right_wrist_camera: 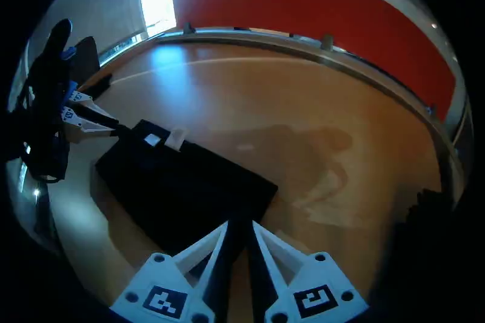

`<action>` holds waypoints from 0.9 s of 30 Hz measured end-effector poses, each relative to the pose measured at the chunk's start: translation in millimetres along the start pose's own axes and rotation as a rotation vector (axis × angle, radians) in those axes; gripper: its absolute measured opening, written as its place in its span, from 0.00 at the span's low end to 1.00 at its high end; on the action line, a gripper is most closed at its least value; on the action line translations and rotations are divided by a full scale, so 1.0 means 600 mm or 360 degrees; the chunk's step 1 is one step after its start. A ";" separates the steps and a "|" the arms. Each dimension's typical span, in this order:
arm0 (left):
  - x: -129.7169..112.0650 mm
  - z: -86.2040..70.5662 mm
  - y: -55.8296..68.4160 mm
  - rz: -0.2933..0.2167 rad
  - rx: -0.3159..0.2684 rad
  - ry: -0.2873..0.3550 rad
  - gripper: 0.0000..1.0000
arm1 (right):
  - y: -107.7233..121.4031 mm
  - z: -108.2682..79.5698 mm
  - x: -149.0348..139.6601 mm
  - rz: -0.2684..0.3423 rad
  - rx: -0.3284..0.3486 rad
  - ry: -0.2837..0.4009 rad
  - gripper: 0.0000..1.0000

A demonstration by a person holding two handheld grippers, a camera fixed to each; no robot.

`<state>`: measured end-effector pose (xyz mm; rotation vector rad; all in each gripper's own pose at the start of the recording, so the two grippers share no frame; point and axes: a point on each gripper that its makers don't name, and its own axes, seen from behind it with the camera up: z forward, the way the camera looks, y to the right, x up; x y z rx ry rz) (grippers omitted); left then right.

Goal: Fold towel

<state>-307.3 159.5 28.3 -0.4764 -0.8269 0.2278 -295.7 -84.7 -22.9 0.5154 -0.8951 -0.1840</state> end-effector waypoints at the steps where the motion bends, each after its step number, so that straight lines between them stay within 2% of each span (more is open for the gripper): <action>1: 0.001 0.001 -0.004 0.0004 0.0014 -0.0001 0.31 | 0.002 0.001 0.001 0.0000 -0.0009 0.0002 0.16; 6: 0.005 0.003 -0.014 0.0011 0.0043 0.0005 0.37 | 0.014 0.002 0.007 -0.0005 -0.0053 0.0017 0.24; 8: 0.007 0.002 -0.017 0.0009 0.0050 0.0013 0.38 | 0.020 0.001 0.010 -0.0008 -0.0073 0.0024 0.34; 10: 0.008 -0.001 -0.021 0.0002 0.0057 0.0018 0.45 | 0.023 -0.001 0.015 -0.0012 -0.0085 0.0038 0.49; 14: 0.007 -0.006 -0.021 -0.0023 0.0039 0.0019 0.73 | 0.029 -0.005 0.024 -0.0021 -0.0111 0.0076 0.80; 16: 0.007 -0.008 -0.022 -0.0036 0.0035 0.0023 0.87 | 0.029 -0.006 0.026 -0.0019 -0.0111 0.0085 0.90; 17: 0.006 -0.008 -0.023 -0.0044 0.0033 0.0025 0.91 | 0.029 -0.007 0.027 -0.0019 -0.0110 0.0089 0.95; 18: 0.006 -0.009 -0.023 -0.0047 0.0034 0.0027 0.94 | 0.029 -0.007 0.028 -0.0017 -0.0111 0.0090 0.98; 27: 0.006 -0.017 -0.023 -0.0055 0.0036 0.0038 0.94 | 0.022 -0.013 0.028 -0.0018 -0.0102 0.0099 0.99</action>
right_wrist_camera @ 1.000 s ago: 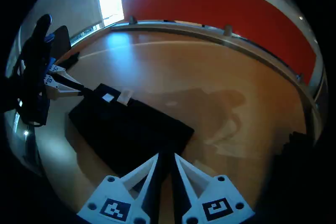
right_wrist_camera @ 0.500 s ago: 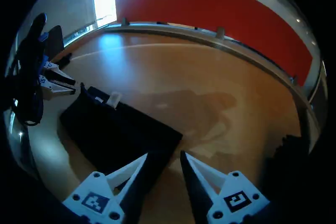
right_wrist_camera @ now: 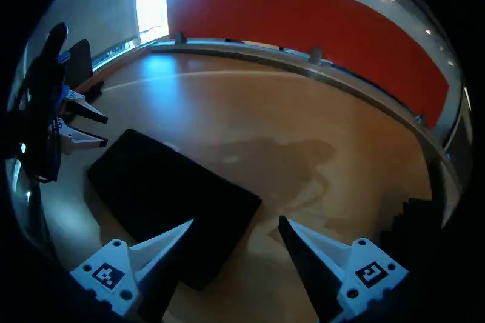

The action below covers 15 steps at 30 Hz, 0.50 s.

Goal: Fold towel

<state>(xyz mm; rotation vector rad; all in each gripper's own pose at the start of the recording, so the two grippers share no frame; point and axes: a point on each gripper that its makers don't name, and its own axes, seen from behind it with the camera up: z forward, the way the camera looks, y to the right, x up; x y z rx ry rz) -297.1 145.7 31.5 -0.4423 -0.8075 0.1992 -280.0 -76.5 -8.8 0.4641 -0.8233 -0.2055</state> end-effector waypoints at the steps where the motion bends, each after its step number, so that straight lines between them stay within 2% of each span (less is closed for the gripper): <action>1: 0.000 -0.001 0.000 -0.0001 0.0001 0.0001 0.94 | -0.001 -0.001 0.000 0.0002 0.0001 0.0001 0.99; 15: -0.028 -0.039 0.003 -0.0048 0.0041 0.0030 0.94 | -0.017 -0.045 -0.023 0.0043 -0.0003 0.0027 0.99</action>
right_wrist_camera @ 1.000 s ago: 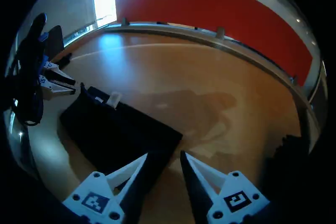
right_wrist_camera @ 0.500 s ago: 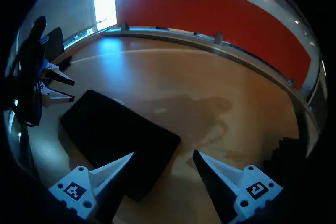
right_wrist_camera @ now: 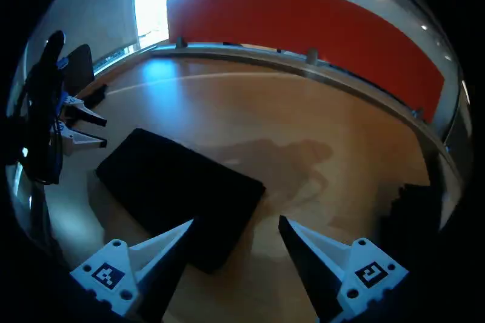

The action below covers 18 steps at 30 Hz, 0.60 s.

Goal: Fold towel

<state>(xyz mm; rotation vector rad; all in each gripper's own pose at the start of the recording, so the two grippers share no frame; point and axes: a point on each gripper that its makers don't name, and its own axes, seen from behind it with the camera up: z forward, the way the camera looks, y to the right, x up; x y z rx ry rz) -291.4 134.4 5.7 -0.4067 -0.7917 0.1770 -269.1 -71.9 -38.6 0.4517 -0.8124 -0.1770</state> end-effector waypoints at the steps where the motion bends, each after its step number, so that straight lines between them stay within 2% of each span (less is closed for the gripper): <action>1: -0.003 -0.003 0.000 -0.0005 0.0004 0.0000 0.94 | -0.001 -0.004 -0.003 0.0002 -0.0001 0.0000 0.99; 11: -0.032 -0.031 0.003 -0.0039 0.0034 -0.0001 0.94 | -0.012 -0.035 -0.026 0.0039 -0.0013 0.0015 0.99; 18: -0.040 -0.044 -0.004 -0.0077 0.0074 0.0019 0.94 | -0.010 -0.040 -0.032 0.0033 -0.0011 0.0014 0.99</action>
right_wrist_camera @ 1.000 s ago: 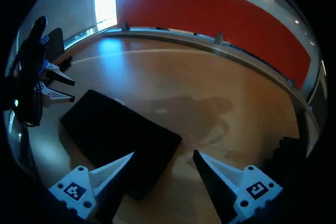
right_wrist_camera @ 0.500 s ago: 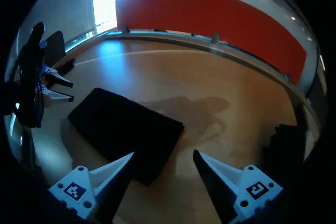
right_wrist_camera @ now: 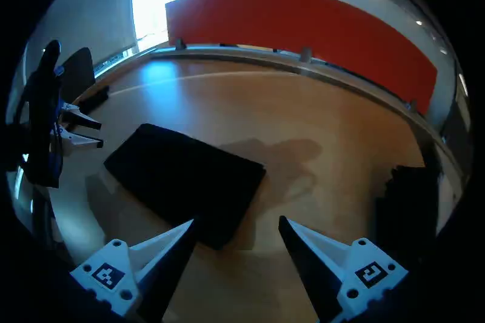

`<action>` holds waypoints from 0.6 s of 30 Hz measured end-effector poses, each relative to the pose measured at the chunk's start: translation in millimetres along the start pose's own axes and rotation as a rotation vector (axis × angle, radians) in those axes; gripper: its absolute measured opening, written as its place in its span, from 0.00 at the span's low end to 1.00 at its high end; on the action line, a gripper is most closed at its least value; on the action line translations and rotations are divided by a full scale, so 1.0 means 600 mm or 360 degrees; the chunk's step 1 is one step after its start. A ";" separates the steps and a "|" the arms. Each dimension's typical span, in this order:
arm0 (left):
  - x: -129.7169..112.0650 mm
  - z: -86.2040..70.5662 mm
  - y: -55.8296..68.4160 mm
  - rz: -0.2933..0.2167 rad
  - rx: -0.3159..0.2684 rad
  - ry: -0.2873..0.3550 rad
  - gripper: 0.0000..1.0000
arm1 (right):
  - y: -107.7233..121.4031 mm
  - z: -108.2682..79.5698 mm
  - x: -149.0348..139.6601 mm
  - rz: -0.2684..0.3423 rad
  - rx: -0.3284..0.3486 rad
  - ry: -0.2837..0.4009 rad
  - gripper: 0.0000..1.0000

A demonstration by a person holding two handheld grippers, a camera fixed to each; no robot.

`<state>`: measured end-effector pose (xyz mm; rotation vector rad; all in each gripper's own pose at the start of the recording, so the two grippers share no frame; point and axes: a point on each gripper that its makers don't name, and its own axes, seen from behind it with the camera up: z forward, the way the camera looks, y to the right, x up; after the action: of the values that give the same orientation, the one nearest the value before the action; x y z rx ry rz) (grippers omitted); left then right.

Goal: Fold towel

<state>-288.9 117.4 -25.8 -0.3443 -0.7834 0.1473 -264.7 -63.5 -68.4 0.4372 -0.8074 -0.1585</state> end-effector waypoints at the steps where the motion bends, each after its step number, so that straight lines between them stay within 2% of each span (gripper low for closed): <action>1: -0.001 -0.003 -0.002 -0.0006 0.0011 0.0005 0.94 | 0.001 0.000 0.000 -0.0003 0.0000 0.0000 0.99; 18: -0.038 -0.066 -0.036 -0.0124 0.0140 0.0055 0.93 | -0.005 0.002 0.002 -0.0120 0.0105 0.0001 0.99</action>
<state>-276.7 81.8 -59.0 -0.2320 -0.7523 0.1019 -264.7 -67.1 -68.1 0.5303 -0.7978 -0.2022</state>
